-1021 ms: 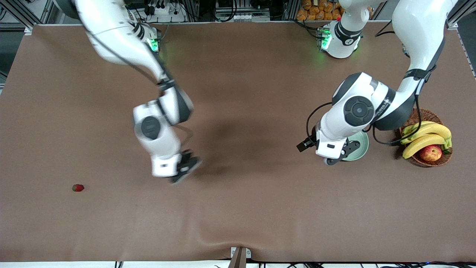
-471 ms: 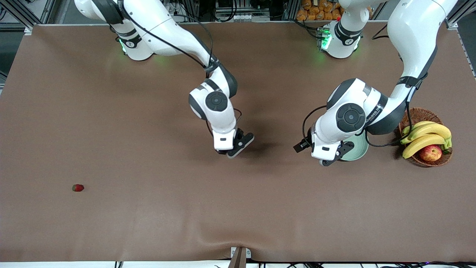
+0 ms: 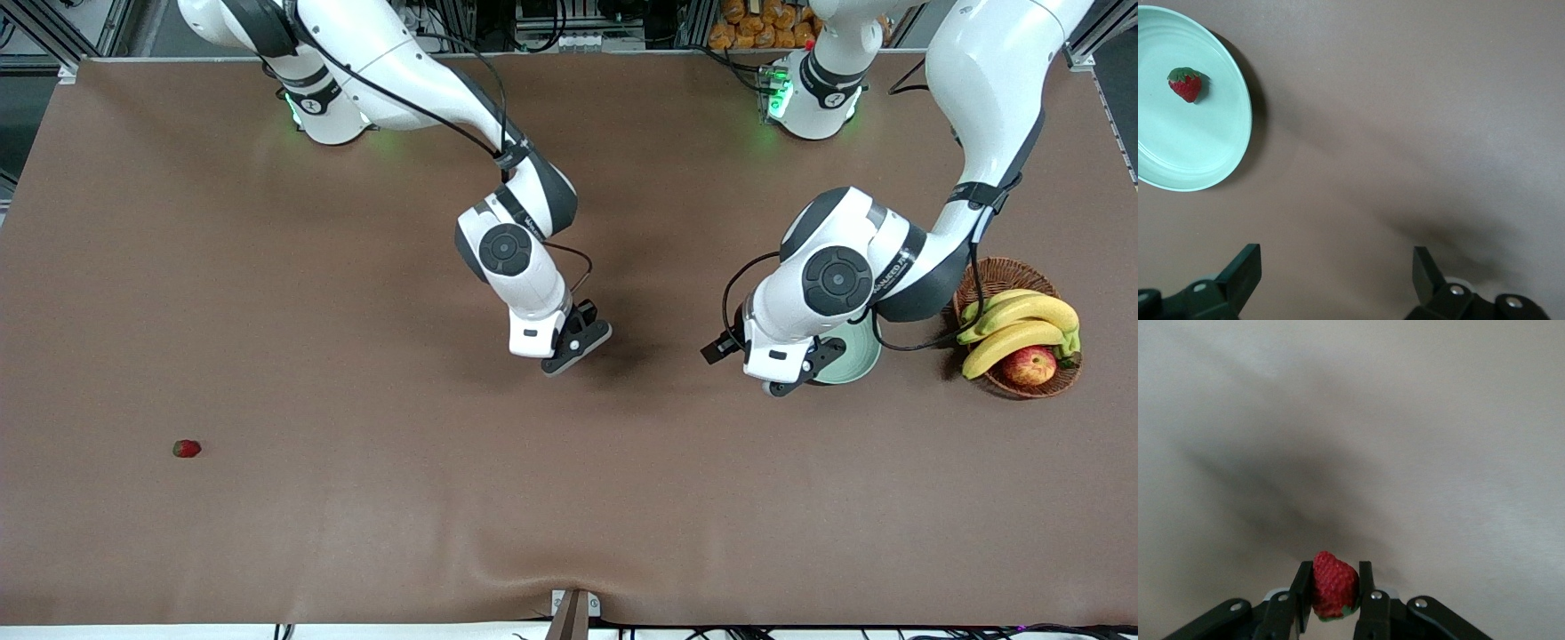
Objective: Collect all strawberries into plate
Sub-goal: 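Carry the strawberry mid-table with the right gripper while the left withdraws, then release the strawberry from the right gripper while the left gripper approaches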
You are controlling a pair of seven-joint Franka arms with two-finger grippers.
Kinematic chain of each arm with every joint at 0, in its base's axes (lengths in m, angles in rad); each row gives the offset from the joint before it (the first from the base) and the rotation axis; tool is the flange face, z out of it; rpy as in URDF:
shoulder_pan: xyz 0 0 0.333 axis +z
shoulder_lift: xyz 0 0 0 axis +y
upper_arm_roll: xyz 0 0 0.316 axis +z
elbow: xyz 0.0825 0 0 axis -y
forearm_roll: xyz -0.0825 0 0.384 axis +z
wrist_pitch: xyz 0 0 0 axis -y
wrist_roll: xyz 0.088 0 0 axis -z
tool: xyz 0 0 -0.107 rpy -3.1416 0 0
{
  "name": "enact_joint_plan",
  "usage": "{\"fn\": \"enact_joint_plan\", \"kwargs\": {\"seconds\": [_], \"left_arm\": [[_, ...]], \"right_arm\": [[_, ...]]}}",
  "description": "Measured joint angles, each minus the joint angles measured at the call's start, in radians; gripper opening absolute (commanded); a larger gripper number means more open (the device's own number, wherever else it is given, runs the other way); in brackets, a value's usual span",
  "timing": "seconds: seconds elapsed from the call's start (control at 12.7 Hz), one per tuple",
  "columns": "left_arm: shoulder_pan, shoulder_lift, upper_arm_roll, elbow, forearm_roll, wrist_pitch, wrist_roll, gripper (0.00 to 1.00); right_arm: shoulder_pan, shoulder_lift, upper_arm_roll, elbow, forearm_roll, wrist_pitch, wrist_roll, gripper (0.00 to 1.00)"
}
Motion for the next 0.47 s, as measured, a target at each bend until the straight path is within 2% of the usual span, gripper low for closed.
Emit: {"fn": "enact_joint_plan", "kwargs": {"seconds": [0.16,0.24,0.31,0.39,0.47], "left_arm": [[-0.001,0.003,0.000,-0.002,0.000,0.000,-0.010,1.00],[-0.004,0.006,0.000,-0.003,0.000,0.000,-0.015,1.00],[-0.009,0.010,0.000,-0.004,0.000,0.000,-0.017,1.00],[-0.013,0.015,0.000,-0.004,0.000,0.000,-0.019,1.00],[-0.016,0.020,0.000,-0.004,0.000,0.000,-0.020,1.00]], "right_arm": [[0.018,0.013,0.003,-0.001,0.004,0.007,0.007,0.00],[0.029,0.027,0.003,-0.002,0.005,0.019,0.016,0.19],[0.038,0.040,0.003,-0.002,0.005,0.036,0.029,0.86],[0.043,0.050,0.003,-0.002,0.005,0.046,0.034,1.00],[0.043,0.055,0.003,-0.002,0.005,0.051,0.035,1.00]]}}
